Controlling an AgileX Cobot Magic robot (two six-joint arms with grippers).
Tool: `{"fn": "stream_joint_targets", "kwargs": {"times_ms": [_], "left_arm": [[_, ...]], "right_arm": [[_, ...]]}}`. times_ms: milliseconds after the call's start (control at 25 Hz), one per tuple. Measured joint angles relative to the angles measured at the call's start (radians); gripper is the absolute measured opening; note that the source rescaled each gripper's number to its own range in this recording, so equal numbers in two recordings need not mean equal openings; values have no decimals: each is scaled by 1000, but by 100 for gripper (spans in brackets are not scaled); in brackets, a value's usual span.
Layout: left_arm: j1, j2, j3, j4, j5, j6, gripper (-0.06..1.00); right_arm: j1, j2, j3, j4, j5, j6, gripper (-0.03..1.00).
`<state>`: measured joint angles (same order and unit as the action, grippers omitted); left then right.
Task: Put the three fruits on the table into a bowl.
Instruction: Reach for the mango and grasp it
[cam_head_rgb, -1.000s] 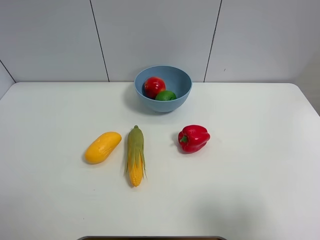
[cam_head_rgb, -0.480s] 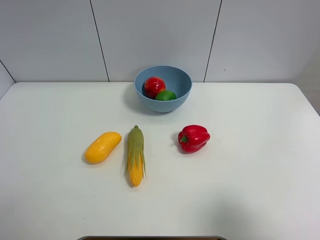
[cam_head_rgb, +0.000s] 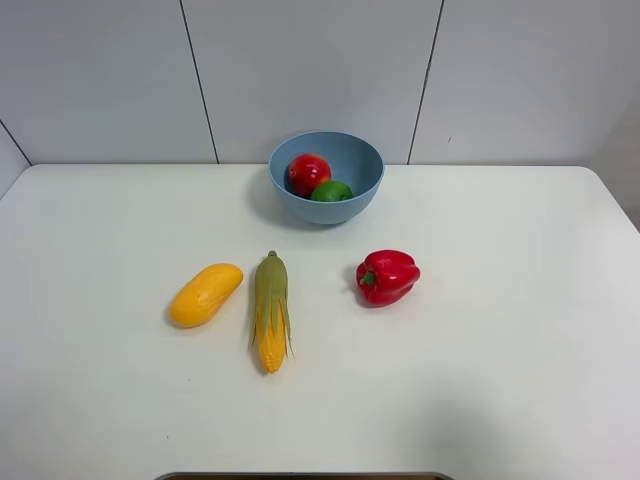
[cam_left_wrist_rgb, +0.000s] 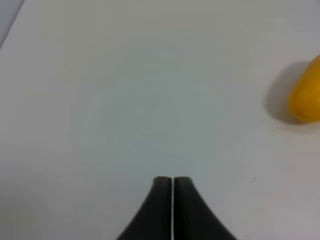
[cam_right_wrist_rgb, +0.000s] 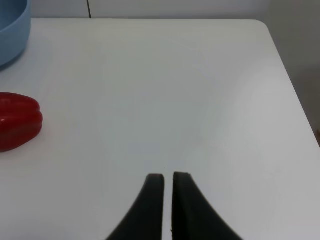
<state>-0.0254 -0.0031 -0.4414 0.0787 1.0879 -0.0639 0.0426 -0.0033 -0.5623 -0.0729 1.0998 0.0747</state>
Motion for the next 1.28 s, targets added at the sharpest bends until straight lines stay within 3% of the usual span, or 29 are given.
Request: {"fn": "stream_joint_targets", "kwargs": {"times_ms": [1280], "left_arm": [[0,0,0,25,0,0,0]], "right_arm": [[0,0,0,0,0,0,0]]}}
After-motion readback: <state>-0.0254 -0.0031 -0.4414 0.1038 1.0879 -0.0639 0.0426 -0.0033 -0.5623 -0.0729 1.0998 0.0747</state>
